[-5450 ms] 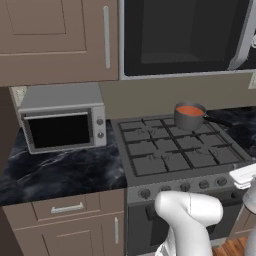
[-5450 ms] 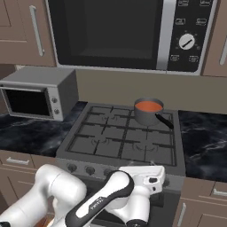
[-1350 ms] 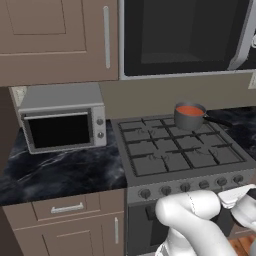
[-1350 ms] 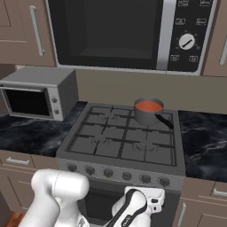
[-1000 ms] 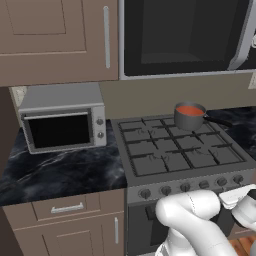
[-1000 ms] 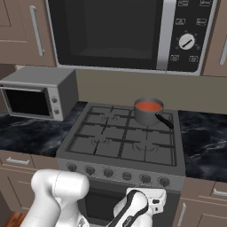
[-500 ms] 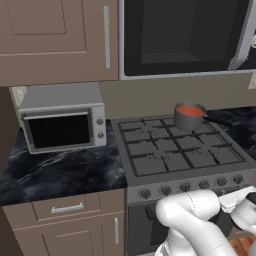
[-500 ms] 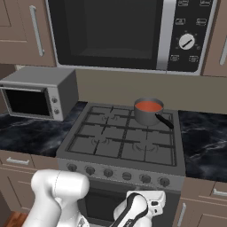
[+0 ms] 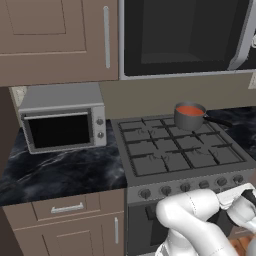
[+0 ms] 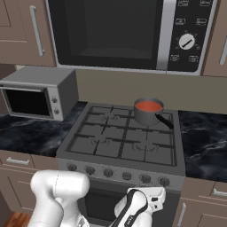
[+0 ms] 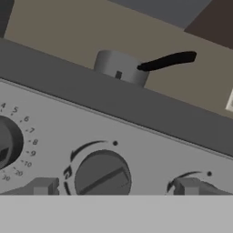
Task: Wait until the marinara sauce is simmered to a deep red color and then turn off the stove.
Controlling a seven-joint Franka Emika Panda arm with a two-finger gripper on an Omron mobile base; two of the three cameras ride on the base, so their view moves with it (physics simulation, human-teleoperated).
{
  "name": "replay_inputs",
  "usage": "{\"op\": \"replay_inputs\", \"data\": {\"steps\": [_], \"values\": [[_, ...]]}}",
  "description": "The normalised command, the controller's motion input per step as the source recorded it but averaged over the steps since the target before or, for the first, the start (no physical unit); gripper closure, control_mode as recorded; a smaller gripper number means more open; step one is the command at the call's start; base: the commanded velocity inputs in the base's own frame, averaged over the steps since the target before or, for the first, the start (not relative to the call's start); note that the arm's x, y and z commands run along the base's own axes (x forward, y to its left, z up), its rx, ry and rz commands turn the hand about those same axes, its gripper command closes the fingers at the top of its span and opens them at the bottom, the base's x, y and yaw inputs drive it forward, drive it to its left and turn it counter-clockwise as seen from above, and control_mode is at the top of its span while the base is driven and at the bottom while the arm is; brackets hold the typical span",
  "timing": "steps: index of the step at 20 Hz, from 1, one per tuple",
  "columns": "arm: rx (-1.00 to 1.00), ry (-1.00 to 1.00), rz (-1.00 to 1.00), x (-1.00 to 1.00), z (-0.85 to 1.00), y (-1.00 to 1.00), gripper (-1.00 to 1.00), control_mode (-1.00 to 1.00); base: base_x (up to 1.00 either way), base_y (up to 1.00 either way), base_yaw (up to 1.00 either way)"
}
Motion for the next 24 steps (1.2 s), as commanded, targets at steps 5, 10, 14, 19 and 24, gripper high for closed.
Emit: {"op": "replay_inputs", "data": {"steps": [5, 10, 14, 19, 24], "values": [[0.00, 0.00, 0.00, 0.18, -0.02, 0.00, -1.00, -1.00, 0.00, 0.00, 0.00], [0.00, 0.00, 0.00, 0.19, -0.06, 0.00, -1.00, -1.00, 0.00, 0.00, 0.00], [0.00, 0.00, 0.00, 0.14, -0.10, 0.00, -1.00, -1.00, 0.00, 0.00, 0.00], [0.00, 0.00, 0.00, 0.08, -0.12, 0.00, -1.00, -1.00, 0.00, 0.00, 0.00], [0.00, 0.00, 0.00, 0.01, -0.12, 0.00, -1.00, -1.00, 0.00, 0.00, 0.00]]}}
